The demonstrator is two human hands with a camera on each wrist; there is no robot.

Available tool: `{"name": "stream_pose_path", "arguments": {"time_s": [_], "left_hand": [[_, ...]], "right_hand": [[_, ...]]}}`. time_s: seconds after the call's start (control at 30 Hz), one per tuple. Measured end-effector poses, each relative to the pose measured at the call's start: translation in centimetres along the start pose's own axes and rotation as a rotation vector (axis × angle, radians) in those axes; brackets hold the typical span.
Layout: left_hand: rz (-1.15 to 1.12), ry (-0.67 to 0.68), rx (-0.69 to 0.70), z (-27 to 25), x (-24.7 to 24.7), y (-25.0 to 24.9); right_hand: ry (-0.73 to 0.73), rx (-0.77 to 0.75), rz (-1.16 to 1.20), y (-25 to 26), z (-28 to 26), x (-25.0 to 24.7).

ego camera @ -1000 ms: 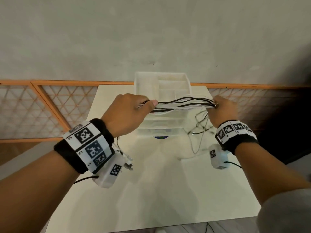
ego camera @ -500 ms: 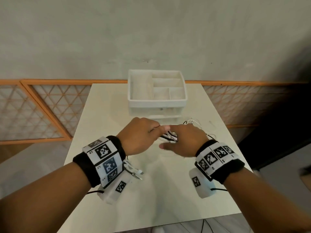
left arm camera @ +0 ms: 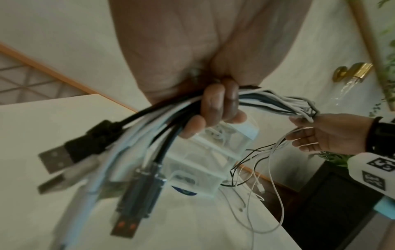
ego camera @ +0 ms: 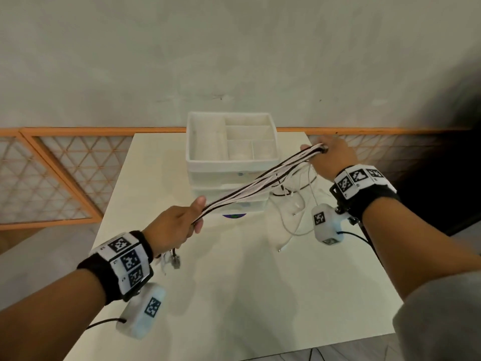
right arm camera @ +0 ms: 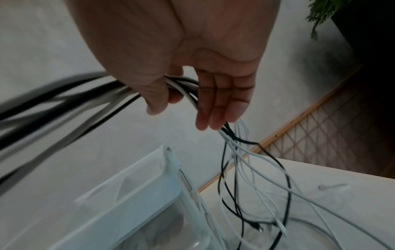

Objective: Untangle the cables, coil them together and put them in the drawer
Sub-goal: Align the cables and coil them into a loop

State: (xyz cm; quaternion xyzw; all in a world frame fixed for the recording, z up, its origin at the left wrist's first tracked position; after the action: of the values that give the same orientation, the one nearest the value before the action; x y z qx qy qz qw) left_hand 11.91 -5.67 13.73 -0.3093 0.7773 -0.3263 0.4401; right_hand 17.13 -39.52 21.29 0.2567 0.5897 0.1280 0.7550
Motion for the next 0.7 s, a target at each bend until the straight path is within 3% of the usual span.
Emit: {"name": "stream_pose_path", "arguments": {"time_s": [0.27, 0.43, 0.53, 0.7], "left_hand": [[-0.104, -0.132, 0.092, 2.5, -2.5, -4.0], [-0.089, -0.28, 0.166, 3.7, -4.3, -6.2], [-0.043, -0.31, 0.144, 4.0, -4.4, -5.6], [0.067, -0.266, 0.028, 3.7, -3.0, -2.0]], "right_hand": [[-0.332, -0.22, 0.291, 4.7, 7.7, -4.7], [-0.415, -0.374, 0.546, 7.1, 9.2, -7.3], [-0.371, -0.349, 0.555, 4.7, 8.9, -5.3], [-0.144, -0.069, 0.518, -3.3, 5.4, 2.7]]}}
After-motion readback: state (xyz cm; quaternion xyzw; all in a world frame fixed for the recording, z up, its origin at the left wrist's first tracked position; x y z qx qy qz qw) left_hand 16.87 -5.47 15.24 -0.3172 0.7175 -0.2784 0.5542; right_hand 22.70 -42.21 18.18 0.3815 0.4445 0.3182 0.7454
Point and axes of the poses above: each hand's wrist, its own z-axis towards the middle knuckle, its own x-axis out of the palm, y = z × x, the point moved 5 cm from there along z, towards the middle knuckle, and after that the axes turned 7 degrees about -x, right-handed, at the moved point
